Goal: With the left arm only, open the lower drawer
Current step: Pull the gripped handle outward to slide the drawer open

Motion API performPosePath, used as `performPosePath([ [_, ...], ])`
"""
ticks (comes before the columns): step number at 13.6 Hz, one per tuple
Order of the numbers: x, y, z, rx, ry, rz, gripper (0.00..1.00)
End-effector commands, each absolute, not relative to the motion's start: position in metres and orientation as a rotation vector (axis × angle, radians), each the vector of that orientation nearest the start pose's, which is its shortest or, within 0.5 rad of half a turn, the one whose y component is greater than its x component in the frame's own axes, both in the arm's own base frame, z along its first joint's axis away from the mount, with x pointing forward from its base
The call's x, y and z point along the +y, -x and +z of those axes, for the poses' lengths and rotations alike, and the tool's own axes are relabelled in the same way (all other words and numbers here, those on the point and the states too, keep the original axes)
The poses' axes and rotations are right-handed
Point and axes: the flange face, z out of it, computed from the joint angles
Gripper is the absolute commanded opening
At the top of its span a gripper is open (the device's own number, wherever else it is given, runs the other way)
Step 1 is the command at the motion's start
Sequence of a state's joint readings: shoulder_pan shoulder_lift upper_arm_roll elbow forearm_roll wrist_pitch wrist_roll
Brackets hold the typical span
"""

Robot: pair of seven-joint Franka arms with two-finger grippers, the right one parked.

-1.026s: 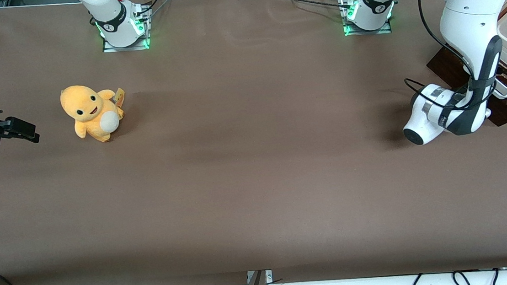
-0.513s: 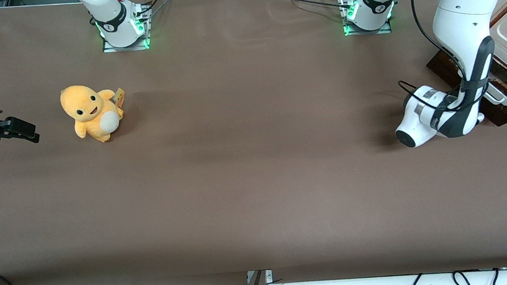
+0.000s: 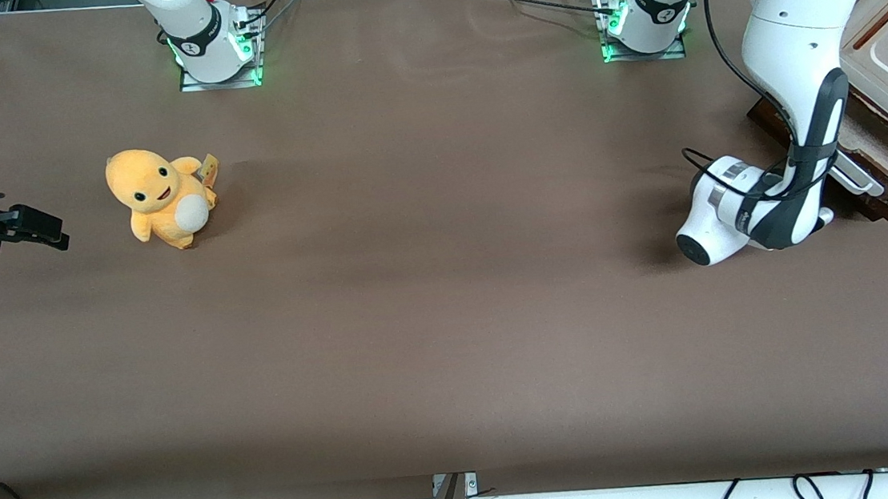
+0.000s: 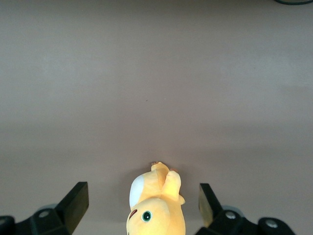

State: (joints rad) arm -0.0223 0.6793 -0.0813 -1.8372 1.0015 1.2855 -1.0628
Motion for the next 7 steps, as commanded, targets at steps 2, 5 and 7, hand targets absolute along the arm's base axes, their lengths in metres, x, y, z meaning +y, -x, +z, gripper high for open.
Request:
performPosePath([
  [2,0.0389,-0.5535,0.1945,-0.404,1.664,0.488,0.0],
  [5,0.038,-0.5536,0.1945,-0.403,1.665,0.487,0.0],
  [7,0.0365,-0.552,0.194,-0.407,1.668,0.501,0.0],
])
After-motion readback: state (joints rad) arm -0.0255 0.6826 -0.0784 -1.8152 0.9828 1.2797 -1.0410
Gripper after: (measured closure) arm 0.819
